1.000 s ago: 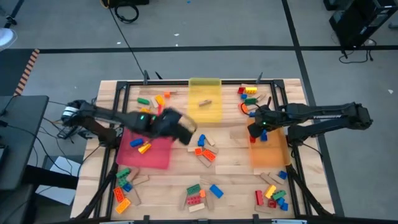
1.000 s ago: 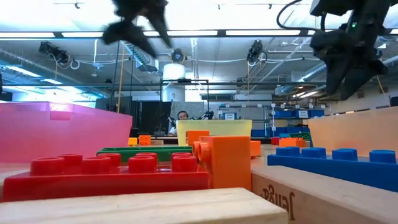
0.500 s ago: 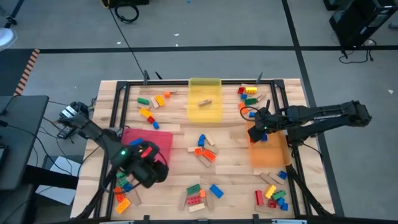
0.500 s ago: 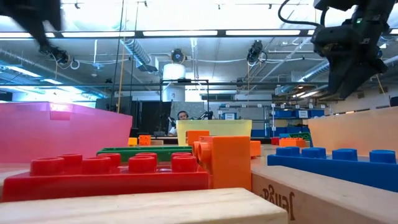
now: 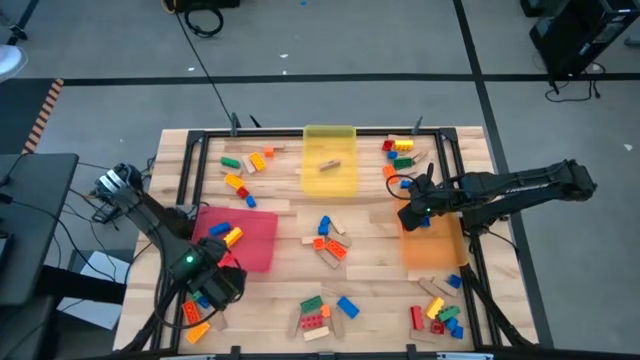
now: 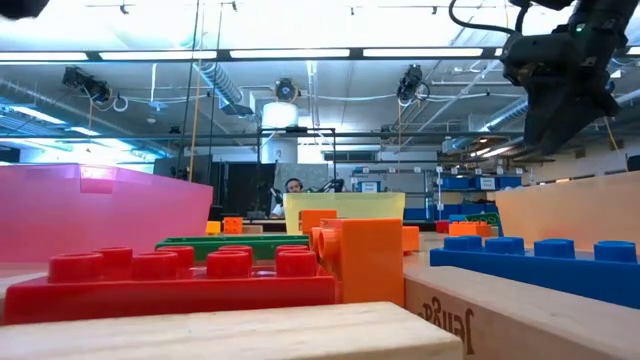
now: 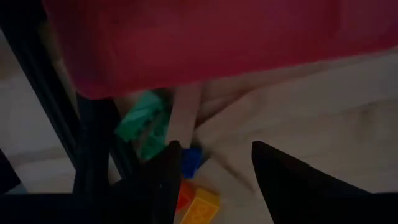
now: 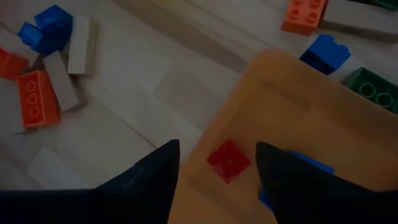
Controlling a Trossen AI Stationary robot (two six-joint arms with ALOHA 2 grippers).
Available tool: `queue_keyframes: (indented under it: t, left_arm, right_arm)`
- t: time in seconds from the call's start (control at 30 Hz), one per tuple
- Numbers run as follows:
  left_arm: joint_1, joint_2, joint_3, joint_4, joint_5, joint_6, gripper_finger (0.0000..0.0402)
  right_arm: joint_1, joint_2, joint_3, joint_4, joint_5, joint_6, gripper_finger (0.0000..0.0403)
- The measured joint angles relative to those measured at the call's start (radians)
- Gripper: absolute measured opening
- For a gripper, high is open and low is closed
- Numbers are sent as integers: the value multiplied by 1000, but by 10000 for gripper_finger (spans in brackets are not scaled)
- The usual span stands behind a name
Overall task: Sort blocks by size
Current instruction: Put the wooden block into the yellow bin
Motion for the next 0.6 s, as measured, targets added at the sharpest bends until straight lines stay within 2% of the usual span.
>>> queue_keyframes:
  t: [0.13, 0.3, 0.6]
  left_arm:
    - [-17, 1, -105, 128, 77, -39, 202]
    - [-24, 1, -206, 265, 103, -61, 202]
    - [-24, 1, -303, 299, 154, -85, 202]
  right_arm:
    - [1, 0, 0, 6, 0, 0, 224]
    - [1, 0, 0, 6, 0, 0, 224]
    - [1, 0, 0, 9, 0, -3, 224]
